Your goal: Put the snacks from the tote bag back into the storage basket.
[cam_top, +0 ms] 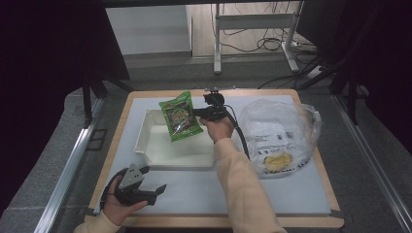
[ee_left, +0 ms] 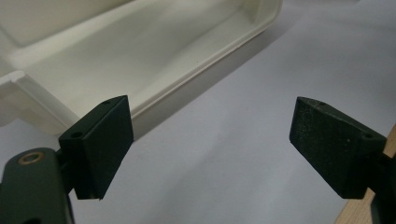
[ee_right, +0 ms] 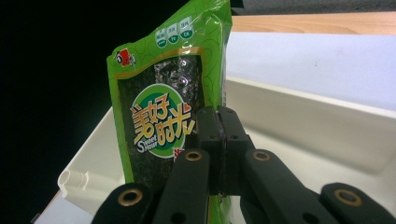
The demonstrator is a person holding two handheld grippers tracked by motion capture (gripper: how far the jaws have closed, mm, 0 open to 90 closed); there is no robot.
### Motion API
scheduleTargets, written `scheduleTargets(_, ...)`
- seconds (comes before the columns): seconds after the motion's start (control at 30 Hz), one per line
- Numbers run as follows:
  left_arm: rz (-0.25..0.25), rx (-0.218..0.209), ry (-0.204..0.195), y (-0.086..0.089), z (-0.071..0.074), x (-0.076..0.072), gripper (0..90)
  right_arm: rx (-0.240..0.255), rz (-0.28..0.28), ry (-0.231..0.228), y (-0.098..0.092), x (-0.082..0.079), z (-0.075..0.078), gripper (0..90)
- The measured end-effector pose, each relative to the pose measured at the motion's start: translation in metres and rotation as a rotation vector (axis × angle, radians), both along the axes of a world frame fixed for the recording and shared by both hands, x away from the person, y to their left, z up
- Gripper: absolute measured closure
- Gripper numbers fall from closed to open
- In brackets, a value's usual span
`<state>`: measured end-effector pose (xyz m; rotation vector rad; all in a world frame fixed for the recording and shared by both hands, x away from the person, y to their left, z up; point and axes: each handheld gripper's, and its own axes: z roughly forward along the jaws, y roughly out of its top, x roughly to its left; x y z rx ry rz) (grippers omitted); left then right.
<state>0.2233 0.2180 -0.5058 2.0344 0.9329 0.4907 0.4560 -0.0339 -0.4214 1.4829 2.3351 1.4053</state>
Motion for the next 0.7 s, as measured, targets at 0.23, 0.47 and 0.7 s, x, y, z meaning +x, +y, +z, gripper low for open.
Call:
scheduleTargets(0.23,-0.003,-0.002,0.0,-0.002,-0.001,0.0,14.0,0.005,0.007,0.012,0.012,-0.002,-0.008,90.0)
scheduleTargets(0.47,-0.002,-0.006,-0.001,-0.001,0.0,0.0,14.0,0.016,-0.003,0.026,0.018,-0.003,-0.012,89.9)
scheduleTargets(0.7,-0.006,-0.01,-0.009,-0.001,0.002,-0.001,14.0,0.003,-0.02,0.039,0.029,-0.007,-0.018,89.9)
